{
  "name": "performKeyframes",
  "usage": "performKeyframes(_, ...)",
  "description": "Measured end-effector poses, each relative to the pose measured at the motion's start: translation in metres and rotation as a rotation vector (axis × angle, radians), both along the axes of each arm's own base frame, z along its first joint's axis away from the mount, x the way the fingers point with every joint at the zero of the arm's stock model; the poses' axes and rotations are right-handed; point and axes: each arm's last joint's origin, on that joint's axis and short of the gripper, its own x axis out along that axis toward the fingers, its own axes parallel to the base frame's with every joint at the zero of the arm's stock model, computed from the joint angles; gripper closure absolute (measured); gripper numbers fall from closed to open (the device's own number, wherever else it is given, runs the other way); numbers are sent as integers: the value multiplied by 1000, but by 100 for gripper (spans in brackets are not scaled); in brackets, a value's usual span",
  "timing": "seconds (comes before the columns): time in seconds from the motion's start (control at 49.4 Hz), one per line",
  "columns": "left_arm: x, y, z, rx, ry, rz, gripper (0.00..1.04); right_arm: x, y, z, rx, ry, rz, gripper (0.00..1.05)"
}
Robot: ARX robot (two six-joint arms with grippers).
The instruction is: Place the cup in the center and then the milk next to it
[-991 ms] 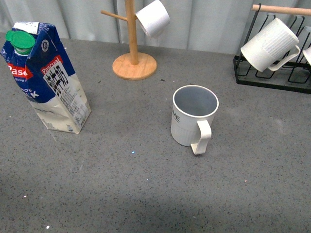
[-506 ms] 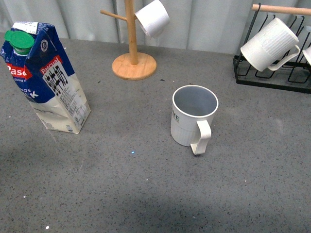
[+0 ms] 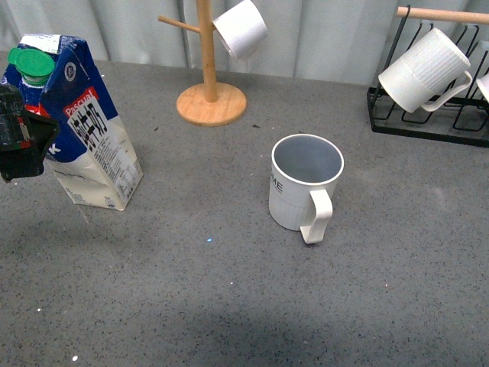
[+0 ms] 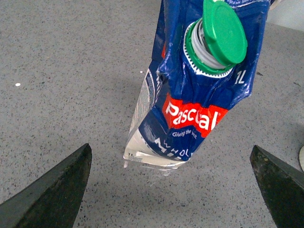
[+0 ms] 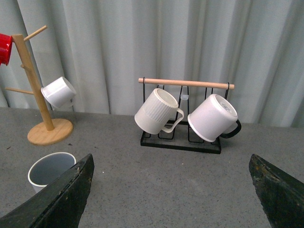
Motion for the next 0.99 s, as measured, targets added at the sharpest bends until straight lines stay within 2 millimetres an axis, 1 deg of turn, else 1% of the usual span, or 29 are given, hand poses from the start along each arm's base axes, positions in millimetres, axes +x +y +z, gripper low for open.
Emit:
performKeyframes(0.303, 17, 0, -4, 15, 5, -17, 7, 0, 0, 0, 0, 0, 0, 9)
performKeyframes(0.789, 30, 0, -12, 13, 4, -22, 7, 0, 0, 0, 0, 0, 0, 9)
performKeyframes(0.829, 31, 0, -12, 13, 4, -21, 12, 0, 0, 0, 0, 0, 0, 9)
performKeyframes(0.85, 32, 0, -12, 12, 3, -21, 18, 0, 0, 0, 0, 0, 0, 9)
performKeyframes(0.91, 33, 0, -12, 9, 1, -20, 28, 0, 0, 0, 0, 0, 0, 9)
performKeyframes(0.991, 34, 0, -13, 5, 2, -19, 46, 0, 0, 0, 0, 0, 0, 9)
